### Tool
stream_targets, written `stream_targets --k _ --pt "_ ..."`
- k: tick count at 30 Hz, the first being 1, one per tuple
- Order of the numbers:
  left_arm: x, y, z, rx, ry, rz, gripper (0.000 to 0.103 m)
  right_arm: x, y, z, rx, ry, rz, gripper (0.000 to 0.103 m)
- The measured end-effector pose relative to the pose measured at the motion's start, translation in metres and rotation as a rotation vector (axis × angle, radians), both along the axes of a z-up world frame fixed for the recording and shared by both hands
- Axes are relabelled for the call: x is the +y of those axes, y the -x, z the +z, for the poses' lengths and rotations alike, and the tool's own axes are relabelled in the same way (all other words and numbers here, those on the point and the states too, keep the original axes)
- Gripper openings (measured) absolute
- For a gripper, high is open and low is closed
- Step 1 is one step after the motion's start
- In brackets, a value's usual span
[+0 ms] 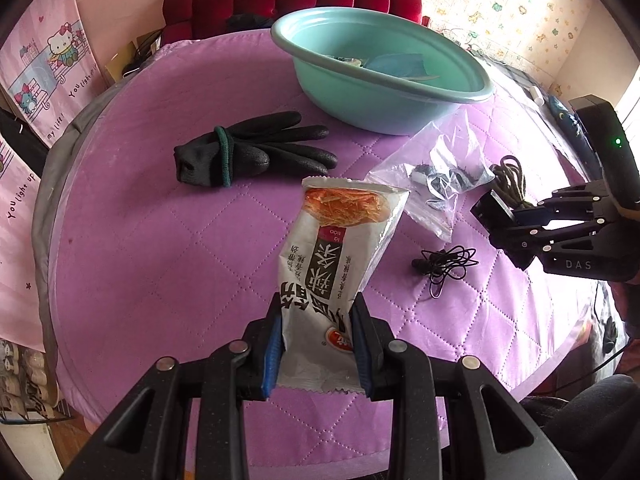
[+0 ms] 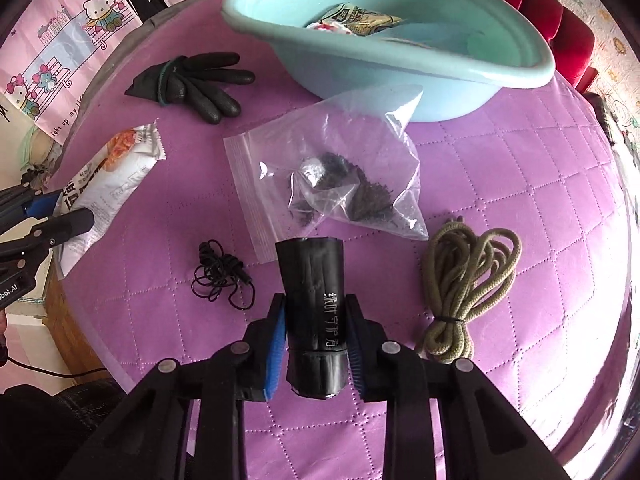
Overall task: Organize soft objects
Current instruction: 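Carry the white packet and black flashlight over the teal basin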
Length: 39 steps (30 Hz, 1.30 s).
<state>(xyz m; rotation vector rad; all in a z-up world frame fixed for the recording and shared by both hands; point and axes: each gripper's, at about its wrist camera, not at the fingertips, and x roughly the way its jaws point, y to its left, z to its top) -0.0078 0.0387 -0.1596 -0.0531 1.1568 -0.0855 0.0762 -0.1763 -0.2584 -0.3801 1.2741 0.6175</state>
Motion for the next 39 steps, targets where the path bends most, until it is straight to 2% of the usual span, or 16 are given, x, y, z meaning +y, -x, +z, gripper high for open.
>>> stream_targets --k 19,28,39 --pt "-0.023 -0.016 0.035 -0.071 0.012 -0.106 0.033 -0.018 0.010 0.035 -0.027 -0.047 -0.094 0.029" --pt "-0.033 -0.023 0.050 -0.096 0.035 -0.147 0.033 -0.030 0.011 0.065 -0.065 -0.078 -0.146 0.029" --pt "-0.040 -0.046 0.080 -0.166 0.033 -0.175 0.033 -0.031 -0.004 0.104 -0.132 -0.120 -0.194 0.029"
